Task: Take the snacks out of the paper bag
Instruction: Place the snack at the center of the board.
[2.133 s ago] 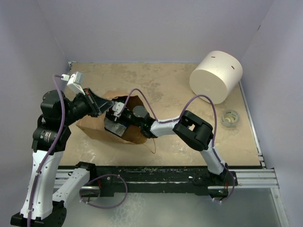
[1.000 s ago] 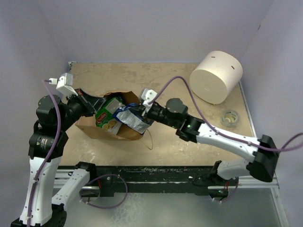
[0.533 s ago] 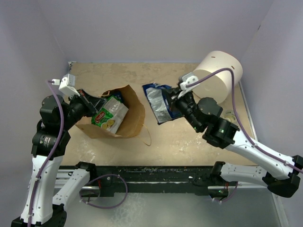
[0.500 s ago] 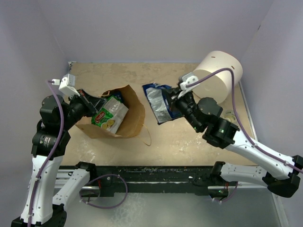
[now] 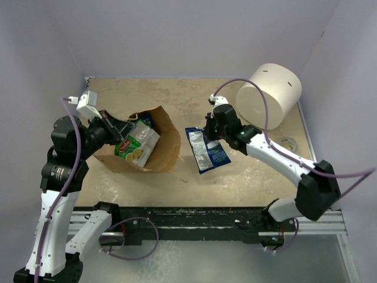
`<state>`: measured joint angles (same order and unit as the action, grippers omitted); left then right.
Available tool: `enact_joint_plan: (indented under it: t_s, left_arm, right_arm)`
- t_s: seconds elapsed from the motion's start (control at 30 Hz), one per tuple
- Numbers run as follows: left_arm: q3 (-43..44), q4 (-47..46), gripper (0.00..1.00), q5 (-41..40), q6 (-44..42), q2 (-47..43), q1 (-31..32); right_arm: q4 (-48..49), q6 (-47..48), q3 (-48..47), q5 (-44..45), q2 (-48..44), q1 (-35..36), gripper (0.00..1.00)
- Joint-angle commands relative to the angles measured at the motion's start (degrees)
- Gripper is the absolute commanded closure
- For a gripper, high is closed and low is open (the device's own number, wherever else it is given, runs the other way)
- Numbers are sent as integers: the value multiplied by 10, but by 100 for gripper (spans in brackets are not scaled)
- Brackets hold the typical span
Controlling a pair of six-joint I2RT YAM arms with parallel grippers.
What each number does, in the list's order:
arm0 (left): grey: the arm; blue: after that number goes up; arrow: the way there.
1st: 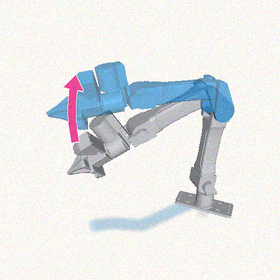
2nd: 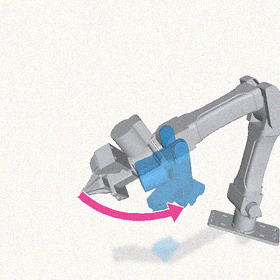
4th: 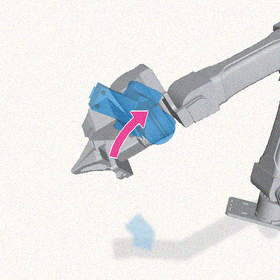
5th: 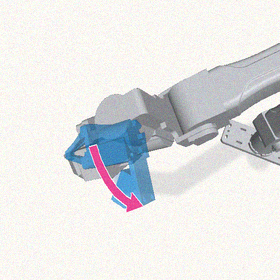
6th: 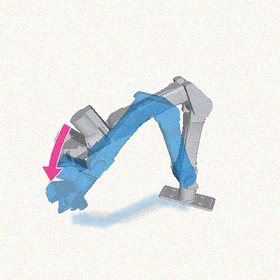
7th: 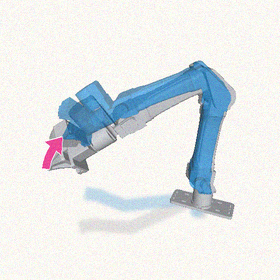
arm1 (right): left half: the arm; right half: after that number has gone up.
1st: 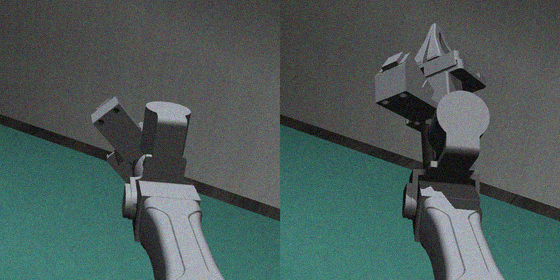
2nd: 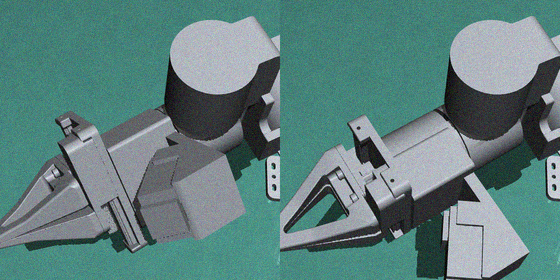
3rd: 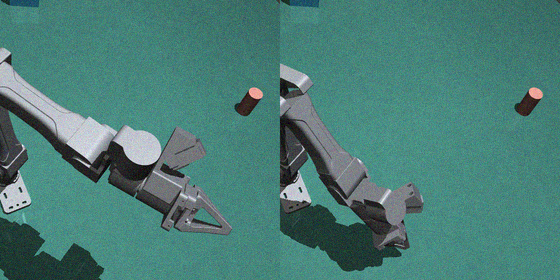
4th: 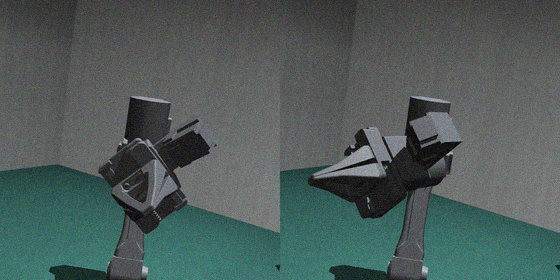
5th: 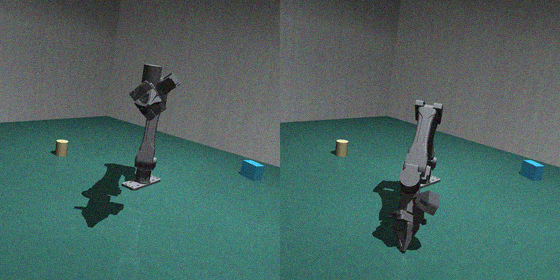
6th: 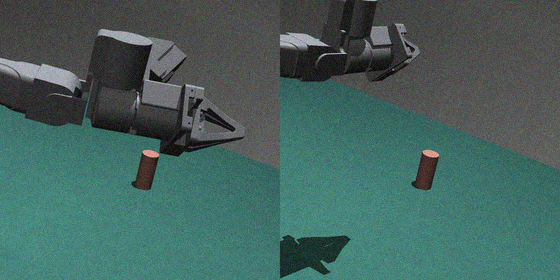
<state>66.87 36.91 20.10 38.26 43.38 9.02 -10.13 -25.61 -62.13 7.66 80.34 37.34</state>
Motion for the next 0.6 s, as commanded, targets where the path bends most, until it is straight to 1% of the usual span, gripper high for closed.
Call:
enact_joint_plan:
  t_s: [0.0,0.07,0.1,0.17,0.2,0.27,0.3,0.4,0.47,0.57]
  left_arm:
    - [24,-36,100,22,-15,2,0]
    - [25,-40,100,31,-19,6,0]
    - [27,-42,100,35,-21,8,0]
    - [29,-42,100,41,-23,11,0]
    - [29,-43,100,46,-23,12,0]
    - [26,-46,100,56,-24,11,0]
    - [23,-46,100,61,-24,10,0]
    - [12,-50,100,66,-17,1,0]
    - [7,-52,100,64,-13,-4,0]
    - [6,-53,100,63,-11,-6,0]
  right_arm:
    - [-1,-28,-40,-50,61,-39,100]
    - [-8,-10,-44,-34,92,-60,100]
    - [-9,-2,-42,-13,108,-68,99]
    - [-38,15,-45,43,135,-88,75]
    - [-56,24,-53,60,146,-100,66]
    - [-87,36,-69,74,149,-120,51]
    - [-89,43,-70,73,138,-124,46]
    - [-87,55,-69,56,99,-125,38]
    - [-87,77,-72,54,82,-124,37]
    - [-82,94,-74,23,67,-111,37]
